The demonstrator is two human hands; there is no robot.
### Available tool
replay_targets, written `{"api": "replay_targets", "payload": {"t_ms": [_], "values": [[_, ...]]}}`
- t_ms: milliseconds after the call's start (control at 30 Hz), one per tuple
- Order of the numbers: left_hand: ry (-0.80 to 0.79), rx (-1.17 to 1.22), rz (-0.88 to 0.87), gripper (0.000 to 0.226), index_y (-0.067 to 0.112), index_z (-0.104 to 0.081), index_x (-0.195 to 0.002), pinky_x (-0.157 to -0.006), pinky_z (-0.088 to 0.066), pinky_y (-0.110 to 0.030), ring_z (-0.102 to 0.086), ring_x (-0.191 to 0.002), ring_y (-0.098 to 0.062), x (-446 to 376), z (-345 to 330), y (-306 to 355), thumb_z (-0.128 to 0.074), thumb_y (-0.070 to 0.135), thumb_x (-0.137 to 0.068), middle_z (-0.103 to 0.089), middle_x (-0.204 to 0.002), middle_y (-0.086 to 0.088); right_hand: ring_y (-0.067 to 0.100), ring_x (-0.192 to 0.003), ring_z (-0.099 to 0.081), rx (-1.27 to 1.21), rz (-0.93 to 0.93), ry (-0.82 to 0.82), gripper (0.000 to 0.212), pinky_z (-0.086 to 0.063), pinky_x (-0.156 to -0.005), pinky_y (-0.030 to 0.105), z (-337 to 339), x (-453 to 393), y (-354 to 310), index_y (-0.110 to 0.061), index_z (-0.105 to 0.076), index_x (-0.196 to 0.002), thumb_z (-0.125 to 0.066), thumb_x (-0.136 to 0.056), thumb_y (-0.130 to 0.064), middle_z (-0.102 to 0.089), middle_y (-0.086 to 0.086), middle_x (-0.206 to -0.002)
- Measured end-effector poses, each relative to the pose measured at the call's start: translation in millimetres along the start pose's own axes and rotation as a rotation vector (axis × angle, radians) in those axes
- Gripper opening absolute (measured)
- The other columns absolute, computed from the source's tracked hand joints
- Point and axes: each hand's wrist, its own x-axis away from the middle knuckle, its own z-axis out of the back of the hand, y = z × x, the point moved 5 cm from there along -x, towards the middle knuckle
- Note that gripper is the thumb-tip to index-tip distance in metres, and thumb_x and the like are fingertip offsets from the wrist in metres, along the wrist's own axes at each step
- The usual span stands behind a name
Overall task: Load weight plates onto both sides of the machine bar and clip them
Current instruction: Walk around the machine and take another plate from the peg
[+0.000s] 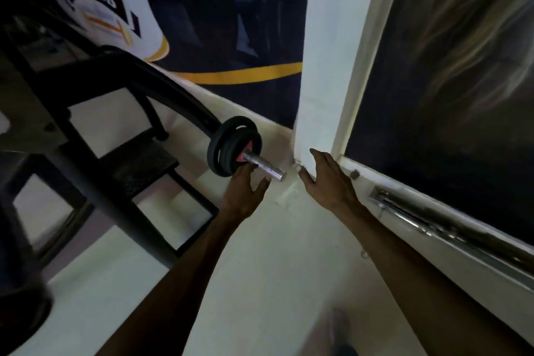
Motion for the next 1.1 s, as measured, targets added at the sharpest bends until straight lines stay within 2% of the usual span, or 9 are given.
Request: {"api": "replay_targets", "payload": {"t_ms": [100,233,367,467,567,667,833,1000,1100], "values": [[0.080,0.027,0.074,0.051,0.022,-0.057,-0.135,-0.095,-0.059,-0.042,-0.067,-0.111,-0.016,-27,-4,0,-0.052,0.053,-0.094,-0.067,-0.129,-0.001,0.026,-0.136,-0.049,-0.052,0.060,-0.082,0.063,-0.047,-0.097,0.037,-9,-51,10,-0.014,-0.037,-0.151,-0.054,-0.100,-0.047,-0.045,0.007,-0.152],[0.160,0.041,0.180,0.030,0.016,-0.063,-0.127,-0.076,-0.049,-0.004,-0.063,-0.089,0.008,-63,-14,-3,-0.064,0.027,-0.100,-0.068,-0.122,0.003,0.025,-0.132,-0.052,-0.087,0.159,-0.169,0.060,-0.043,-0.089,0.029,-24,-116,24,-0.015,-0.039,-0.149,-0.054,-0.101,-0.046,-0.048,0.006,-0.149],[0.291,0.023,0.281,0.029,0.015,-0.062,-0.125,-0.082,-0.048,-0.019,-0.056,-0.102,-0.004,-94,-25,-16,-0.067,0.025,-0.098,-0.062,-0.120,0.008,0.023,-0.136,-0.047,-0.161,0.211,-0.275,0.056,-0.034,-0.091,0.023,-52,-172,35,-0.013,-0.042,-0.148,-0.054,-0.102,-0.042,-0.048,0.006,-0.149],[0.302,0.054,0.367,0.035,0.015,-0.059,-0.132,-0.078,-0.041,-0.010,-0.055,-0.100,-0.010,-121,-36,-39,-0.066,0.026,-0.099,-0.059,-0.119,0.005,0.027,-0.133,-0.050,-0.215,0.201,-0.331,0.054,-0.044,-0.100,0.034,-89,-213,43,-0.011,-0.047,-0.144,-0.057,-0.099,-0.039,-0.052,0.010,-0.144],[0.314,0.077,0.475,0.038,0.010,-0.057,-0.133,-0.089,-0.042,-0.024,-0.058,-0.117,-0.022,-144,-48,-69,-0.068,0.019,-0.097,-0.059,-0.131,-0.005,0.026,-0.132,-0.051,-0.272,0.190,-0.408,0.052,-0.048,-0.104,0.039,-129,-250,47,-0.013,-0.046,-0.144,-0.059,-0.098,-0.034,-0.053,0.009,-0.142],[0.318,0.143,0.557,0.042,0.007,-0.056,-0.133,-0.086,-0.051,-0.026,-0.060,-0.116,-0.024,-172,-61,-104,-0.071,0.020,-0.096,-0.056,-0.135,-0.007,0.018,-0.137,-0.046,-0.324,0.220,-0.439,0.058,-0.040,-0.101,0.023,-170,-287,49,-0.019,-0.038,-0.151,-0.061,-0.098,-0.026,-0.046,0.005,-0.149],[0.383,0.201,0.600,0.051,-0.008,-0.045,-0.138,-0.069,-0.047,-0.002,-0.048,-0.084,0.009,-218,-75,-155,-0.070,0.009,-0.097,-0.039,-0.109,0.012,-0.003,-0.130,-0.033,-0.417,0.205,-0.483,0.076,-0.029,-0.090,0.000,-243,-344,56,-0.021,-0.025,-0.158,-0.068,-0.095,-0.022,-0.035,0.003,-0.158],[0.459,0.182,0.646,0.067,0.003,-0.039,-0.147,-0.097,-0.047,-0.031,-0.045,-0.119,-0.012,-239,-91,-207,-0.076,0.019,-0.093,-0.050,-0.135,-0.006,-0.003,-0.134,-0.031,-0.399,0.208,-0.545,0.081,-0.028,-0.087,-0.008,-309,-380,71,-0.022,-0.024,-0.158,-0.072,-0.093,-0.018,-0.035,0.006,-0.156],[0.483,0.191,0.645,0.075,0.007,-0.034,-0.152,-0.101,-0.041,-0.017,-0.040,-0.128,-0.009,-248,-105,-222,-0.076,0.023,-0.093,-0.046,-0.146,-0.005,0.013,-0.142,-0.035,-0.406,0.212,-0.580,0.083,-0.025,-0.088,-0.009,-334,-392,80,-0.020,-0.024,-0.158,-0.073,-0.092,-0.016,-0.034,0.008,-0.158]]}}
